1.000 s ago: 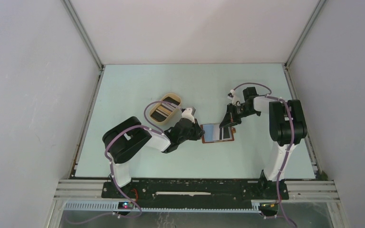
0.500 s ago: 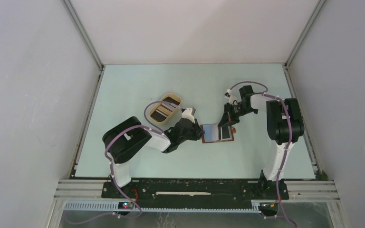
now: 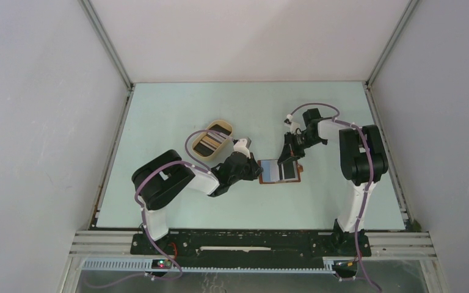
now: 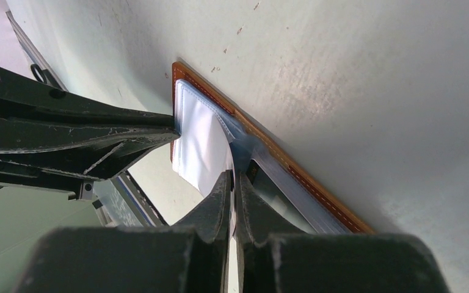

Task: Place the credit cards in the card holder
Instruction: Insert the credit card into the card holder.

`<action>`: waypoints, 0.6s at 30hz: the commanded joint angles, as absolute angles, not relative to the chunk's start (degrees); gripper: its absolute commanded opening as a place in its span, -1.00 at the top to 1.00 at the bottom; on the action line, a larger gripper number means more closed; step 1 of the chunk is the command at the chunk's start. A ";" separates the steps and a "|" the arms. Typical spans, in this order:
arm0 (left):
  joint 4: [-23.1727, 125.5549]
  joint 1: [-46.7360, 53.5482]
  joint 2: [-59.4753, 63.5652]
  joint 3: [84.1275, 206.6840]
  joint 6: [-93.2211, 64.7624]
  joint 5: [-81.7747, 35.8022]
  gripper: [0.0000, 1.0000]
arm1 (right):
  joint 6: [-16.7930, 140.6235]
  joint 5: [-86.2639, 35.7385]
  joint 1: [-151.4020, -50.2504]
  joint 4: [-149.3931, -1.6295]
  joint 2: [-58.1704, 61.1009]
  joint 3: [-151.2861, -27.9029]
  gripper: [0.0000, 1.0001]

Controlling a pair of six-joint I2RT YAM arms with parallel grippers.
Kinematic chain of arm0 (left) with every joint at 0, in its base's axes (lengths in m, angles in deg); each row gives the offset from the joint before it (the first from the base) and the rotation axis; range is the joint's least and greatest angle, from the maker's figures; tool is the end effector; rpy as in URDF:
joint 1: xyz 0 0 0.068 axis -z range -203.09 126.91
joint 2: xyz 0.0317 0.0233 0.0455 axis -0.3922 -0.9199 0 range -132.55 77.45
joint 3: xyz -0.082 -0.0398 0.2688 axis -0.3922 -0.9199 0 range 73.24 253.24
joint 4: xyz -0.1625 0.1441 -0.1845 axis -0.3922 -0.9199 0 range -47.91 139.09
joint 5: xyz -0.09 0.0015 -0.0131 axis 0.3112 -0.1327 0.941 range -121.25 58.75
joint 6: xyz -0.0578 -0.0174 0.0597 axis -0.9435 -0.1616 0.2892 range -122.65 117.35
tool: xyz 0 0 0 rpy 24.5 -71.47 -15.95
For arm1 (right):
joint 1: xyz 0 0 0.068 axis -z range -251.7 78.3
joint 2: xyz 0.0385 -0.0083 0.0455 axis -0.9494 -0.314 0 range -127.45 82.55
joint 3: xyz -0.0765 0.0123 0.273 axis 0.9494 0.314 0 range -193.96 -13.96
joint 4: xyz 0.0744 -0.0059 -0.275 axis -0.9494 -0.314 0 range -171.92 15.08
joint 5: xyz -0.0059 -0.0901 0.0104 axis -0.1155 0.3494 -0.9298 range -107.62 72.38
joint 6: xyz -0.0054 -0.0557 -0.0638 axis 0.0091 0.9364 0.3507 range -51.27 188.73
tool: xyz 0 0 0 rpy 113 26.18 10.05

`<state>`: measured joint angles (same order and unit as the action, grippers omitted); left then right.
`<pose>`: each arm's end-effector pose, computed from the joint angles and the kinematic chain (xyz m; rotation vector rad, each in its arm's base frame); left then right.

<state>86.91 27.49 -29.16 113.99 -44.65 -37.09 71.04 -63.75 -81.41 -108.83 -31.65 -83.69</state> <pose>0.2566 -0.3002 0.0859 0.0964 2.1782 -0.8691 0.3781 0.1193 0.0952 -0.4076 2.7299 1.1900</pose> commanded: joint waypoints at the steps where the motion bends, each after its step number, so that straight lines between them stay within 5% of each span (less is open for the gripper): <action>1: 85.39 28.24 -30.28 116.39 -43.17 -36.43 0.75 | 73.19 -60.45 -82.82 -110.11 -32.78 -84.68 0.80; 11: 85.63 28.26 -29.75 116.06 -43.08 -36.30 0.72 | 74.44 -59.21 -83.50 -110.64 -32.66 -85.15 0.70; 18: 86.44 28.24 -27.68 114.97 -43.19 -36.37 0.46 | 74.78 -59.11 -83.53 -111.10 -33.35 -85.46 0.69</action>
<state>87.46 27.63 -29.16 113.99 -44.63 -36.88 72.65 -61.85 -82.73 -109.83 -31.69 -84.29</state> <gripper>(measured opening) 0.238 0.156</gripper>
